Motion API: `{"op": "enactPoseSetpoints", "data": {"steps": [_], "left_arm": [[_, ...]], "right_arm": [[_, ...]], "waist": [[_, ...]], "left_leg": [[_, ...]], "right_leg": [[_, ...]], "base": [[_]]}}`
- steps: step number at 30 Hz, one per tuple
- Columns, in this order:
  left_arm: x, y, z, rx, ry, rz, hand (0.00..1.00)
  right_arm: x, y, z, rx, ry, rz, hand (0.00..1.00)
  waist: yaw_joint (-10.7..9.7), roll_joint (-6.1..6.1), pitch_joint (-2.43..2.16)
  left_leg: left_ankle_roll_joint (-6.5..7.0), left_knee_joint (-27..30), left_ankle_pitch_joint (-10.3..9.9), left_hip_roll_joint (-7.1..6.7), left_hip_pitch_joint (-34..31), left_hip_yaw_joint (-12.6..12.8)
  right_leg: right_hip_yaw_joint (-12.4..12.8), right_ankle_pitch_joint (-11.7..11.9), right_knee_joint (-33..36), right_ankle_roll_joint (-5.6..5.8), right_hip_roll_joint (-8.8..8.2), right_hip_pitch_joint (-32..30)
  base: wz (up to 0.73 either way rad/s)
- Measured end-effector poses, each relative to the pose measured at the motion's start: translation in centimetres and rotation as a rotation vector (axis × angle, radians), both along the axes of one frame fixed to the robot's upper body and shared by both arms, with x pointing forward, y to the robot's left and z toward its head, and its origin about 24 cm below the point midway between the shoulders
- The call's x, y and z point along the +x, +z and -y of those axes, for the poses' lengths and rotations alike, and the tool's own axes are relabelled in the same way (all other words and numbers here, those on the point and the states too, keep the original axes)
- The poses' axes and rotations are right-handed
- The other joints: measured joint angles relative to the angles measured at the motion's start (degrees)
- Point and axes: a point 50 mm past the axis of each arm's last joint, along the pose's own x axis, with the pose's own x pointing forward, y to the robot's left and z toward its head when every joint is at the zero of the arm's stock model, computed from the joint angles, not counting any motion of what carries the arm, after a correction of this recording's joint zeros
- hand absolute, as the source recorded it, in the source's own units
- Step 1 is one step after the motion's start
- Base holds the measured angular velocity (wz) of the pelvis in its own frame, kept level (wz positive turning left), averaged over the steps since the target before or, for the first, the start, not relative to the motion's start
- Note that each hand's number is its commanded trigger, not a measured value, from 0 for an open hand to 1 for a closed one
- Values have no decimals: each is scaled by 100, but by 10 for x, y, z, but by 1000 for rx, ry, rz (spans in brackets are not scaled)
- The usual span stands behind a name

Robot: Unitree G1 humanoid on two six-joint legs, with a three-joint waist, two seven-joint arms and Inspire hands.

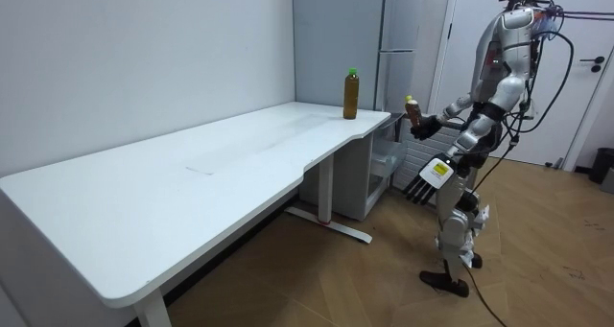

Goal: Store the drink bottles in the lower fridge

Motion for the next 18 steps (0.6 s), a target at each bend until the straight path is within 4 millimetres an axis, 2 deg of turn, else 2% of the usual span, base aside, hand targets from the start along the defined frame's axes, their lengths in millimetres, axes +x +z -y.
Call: {"op": "enactPoseSetpoints", "data": {"steps": [6,9,11,18], "left_arm": [[1,-1,4,-20,-47,-10,0],[1,-1,4,-24,-51,-13,0],[1,-1,3,-28,-56,-16,0],[-2,-1,2,-30,-91,-35,0]], "right_arm": [[3,0,-7,141,-103,16,100],[8,2,-8,218,-168,36,100],[15,5,-8,305,-237,65,100],[29,11,-17,523,-395,134,100]], "waist": [[3,-7,7],[4,-6,13],[16,6,35],[61,36,41]], "left_leg": [[0,-2,0,6,6,32],[0,-4,0,6,8,34],[0,-14,0,6,-15,32],[2,-1,1,4,-73,31]], "right_leg": [[43,0,24,0,0,-29],[49,0,26,0,0,-29],[42,0,26,0,1,-34],[30,0,25,0,1,-75]], "base": [[-3],[0],[0],[1]]}}
